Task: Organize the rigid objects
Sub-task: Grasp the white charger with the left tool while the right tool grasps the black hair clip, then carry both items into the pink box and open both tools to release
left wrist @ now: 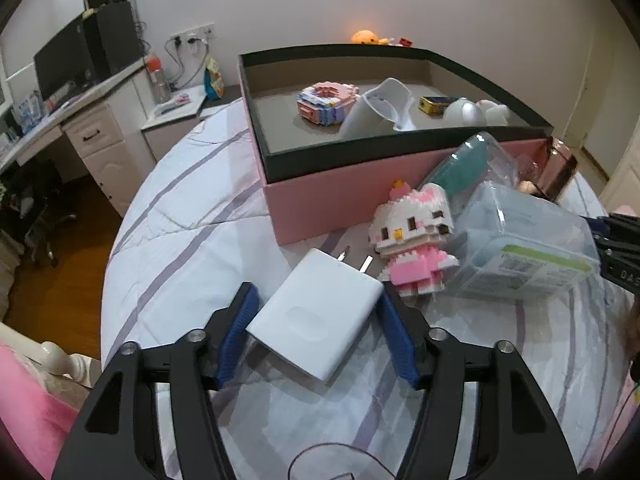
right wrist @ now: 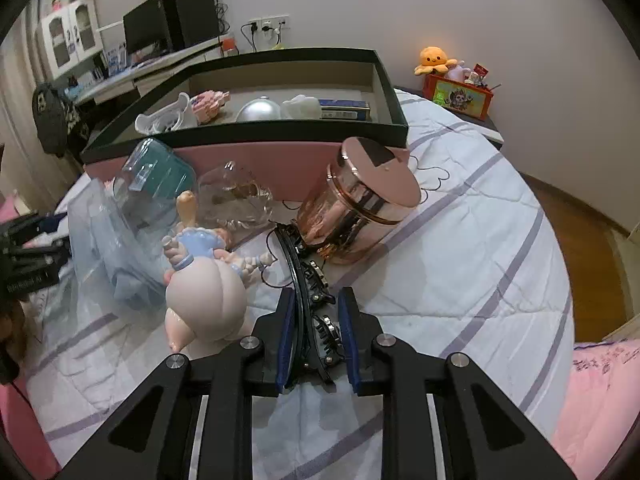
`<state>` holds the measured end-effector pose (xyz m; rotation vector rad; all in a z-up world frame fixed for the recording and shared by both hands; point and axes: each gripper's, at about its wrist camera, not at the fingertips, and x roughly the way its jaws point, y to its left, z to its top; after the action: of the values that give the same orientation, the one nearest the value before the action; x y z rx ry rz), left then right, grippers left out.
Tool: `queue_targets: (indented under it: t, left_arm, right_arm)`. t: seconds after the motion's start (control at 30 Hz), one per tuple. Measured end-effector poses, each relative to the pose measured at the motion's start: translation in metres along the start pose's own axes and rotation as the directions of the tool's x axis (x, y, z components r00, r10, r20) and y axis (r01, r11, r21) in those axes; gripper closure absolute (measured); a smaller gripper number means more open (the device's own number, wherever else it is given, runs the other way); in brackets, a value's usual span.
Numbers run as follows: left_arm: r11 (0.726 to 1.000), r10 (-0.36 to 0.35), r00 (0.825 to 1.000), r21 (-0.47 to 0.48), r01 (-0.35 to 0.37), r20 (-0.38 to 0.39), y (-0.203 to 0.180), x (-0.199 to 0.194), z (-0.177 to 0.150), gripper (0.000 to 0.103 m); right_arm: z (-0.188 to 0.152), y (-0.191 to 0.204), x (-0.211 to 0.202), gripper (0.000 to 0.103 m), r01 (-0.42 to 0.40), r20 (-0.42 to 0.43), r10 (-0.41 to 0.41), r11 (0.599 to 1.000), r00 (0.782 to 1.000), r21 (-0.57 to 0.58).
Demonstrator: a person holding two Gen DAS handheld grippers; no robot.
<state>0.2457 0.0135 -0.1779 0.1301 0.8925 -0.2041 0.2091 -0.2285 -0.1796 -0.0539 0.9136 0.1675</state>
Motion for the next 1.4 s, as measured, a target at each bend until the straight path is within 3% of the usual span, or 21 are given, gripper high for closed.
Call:
queue_targets:
  t: [0.03, 0.07, 0.1, 0.13, 0.33, 0.8, 1.1, 1.4]
  left_arm:
    - [1.0, 0.024, 1.0, -0.008, -0.024, -0.005, 0.001, 0.002, 0.001, 0.02]
    - [1.0, 0.015, 1.0, -0.017, -0.015, -0.006, 0.002, 0.002, 0.002, 0.024]
    - [1.0, -0.013, 1.0, -0.025, 0.013, -0.006, 0.003, 0.002, 0.003, 0.038]
    - [0.999, -0.035, 0.999, -0.034, 0.035, -0.006, 0.003, 0.001, 0.003, 0.042]
    - [0.995, -0.052, 0.999, -0.086, 0.053, 0.014, 0.0, -0.014, -0.012, 0.043]
    - [0.988, -0.019, 0.997, -0.15, 0.029, 0.069, 0.015, -0.059, -0.025, 0.043]
    - [0.99, -0.016, 0.988, -0.134, 0.037, 0.152, 0.013, -0.089, 0.0, 0.043]
    - [0.993, -0.026, 0.967, -0.102, 0.054, 0.254, 0.014, -0.1, 0.055, 0.043]
  right_arm:
    - [0.001, 0.001, 0.001, 0.081, 0.005, 0.0, -0.005, 1.0, 1.0, -0.007]
    - [0.003, 0.003, 0.002, 0.081, 0.009, -0.003, -0.009, 1.0, 1.0, -0.014]
    - [0.003, 0.004, 0.002, 0.081, 0.012, -0.006, -0.013, 1.0, 1.0, -0.019]
    - [0.003, 0.005, 0.001, 0.081, 0.007, -0.009, -0.008, 1.0, 1.0, -0.021]
    - [-0.006, -0.005, -0.009, 0.084, -0.092, -0.002, 0.093, 0.994, 0.996, 0.064]
    - [0.003, -0.005, -0.046, 0.084, -0.155, 0.081, 0.149, 0.985, 0.986, 0.08]
    - [0.022, -0.004, -0.066, 0.084, -0.161, 0.141, 0.152, 0.986, 0.978, 0.053]
    - [0.072, -0.004, -0.079, 0.084, -0.126, 0.228, 0.125, 0.992, 0.966, -0.008]
